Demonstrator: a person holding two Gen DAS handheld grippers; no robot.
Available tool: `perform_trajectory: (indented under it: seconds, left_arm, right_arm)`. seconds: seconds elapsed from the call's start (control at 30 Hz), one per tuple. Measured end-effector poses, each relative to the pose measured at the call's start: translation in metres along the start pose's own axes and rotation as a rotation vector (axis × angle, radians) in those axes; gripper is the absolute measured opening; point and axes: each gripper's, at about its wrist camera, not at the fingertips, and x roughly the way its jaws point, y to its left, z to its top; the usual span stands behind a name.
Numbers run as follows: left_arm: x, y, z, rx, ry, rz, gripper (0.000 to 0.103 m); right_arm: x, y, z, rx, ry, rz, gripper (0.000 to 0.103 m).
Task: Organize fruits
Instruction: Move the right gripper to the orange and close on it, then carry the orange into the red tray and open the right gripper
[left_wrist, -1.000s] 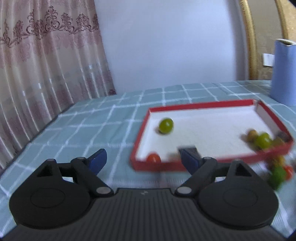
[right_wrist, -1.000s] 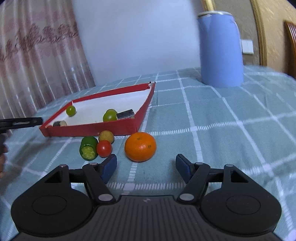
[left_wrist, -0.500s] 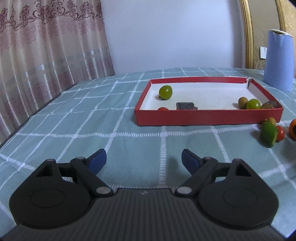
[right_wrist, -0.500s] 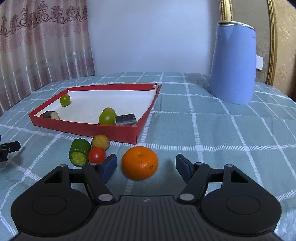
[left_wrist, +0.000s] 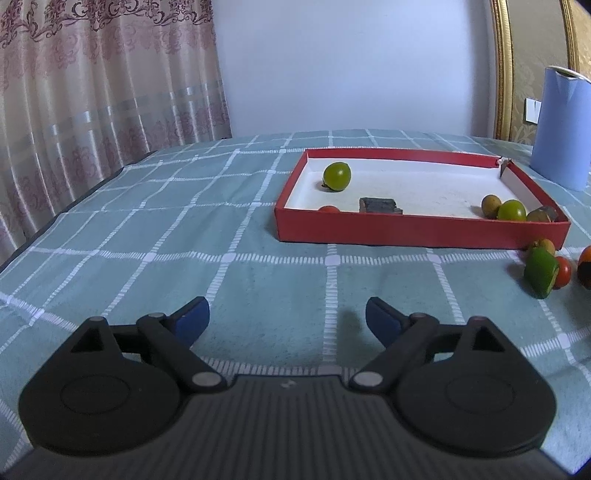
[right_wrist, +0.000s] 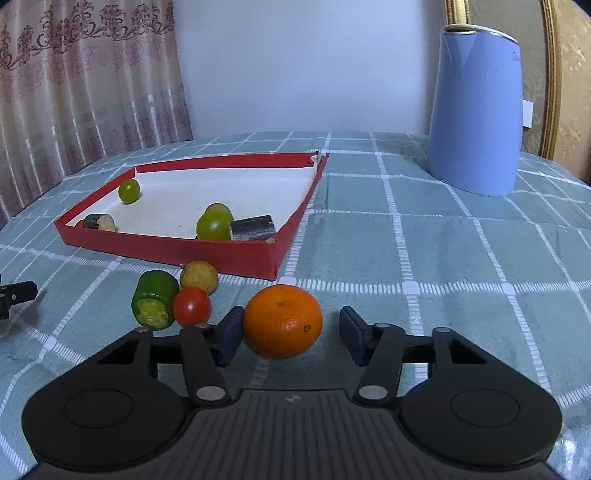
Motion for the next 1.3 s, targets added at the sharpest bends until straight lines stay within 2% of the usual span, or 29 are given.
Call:
perform_trajectory:
  seconds: [0.1, 0.43, 0.7, 1.03, 1.3]
  left_arm:
    - [0.0, 0.001, 0.0, -0.005, 0.001, 0.001, 0.091]
    - [0.001, 0.002, 0.0, -0.019, 0.005, -0.002, 0.092]
    - [0.003, 0.003, 0.001, -0.023, 0.013, -0.007, 0.092]
    - [0.003, 0.007, 0.001, -0.047, 0.017, -0.016, 0.092]
    - [0.003, 0.009, 0.0, -0.06, 0.016, -0.018, 0.092]
  right_arm:
    - [0.002, 0.002, 0.001, -0.01, 0.002, 0.018, 0.044]
    - [0.001, 0.002, 0.0, 0.004, -0.009, 0.027, 0.042]
    - [-0.014, 0.0, 0.004, 0.033, -0.067, 0.044, 0.042]
    - [-0.03, 0.028, 0.016, -0.009, -0.125, 0.092, 0.042]
    - [-0.014, 0.061, 0.043, -0.054, -0.135, 0.127, 0.042]
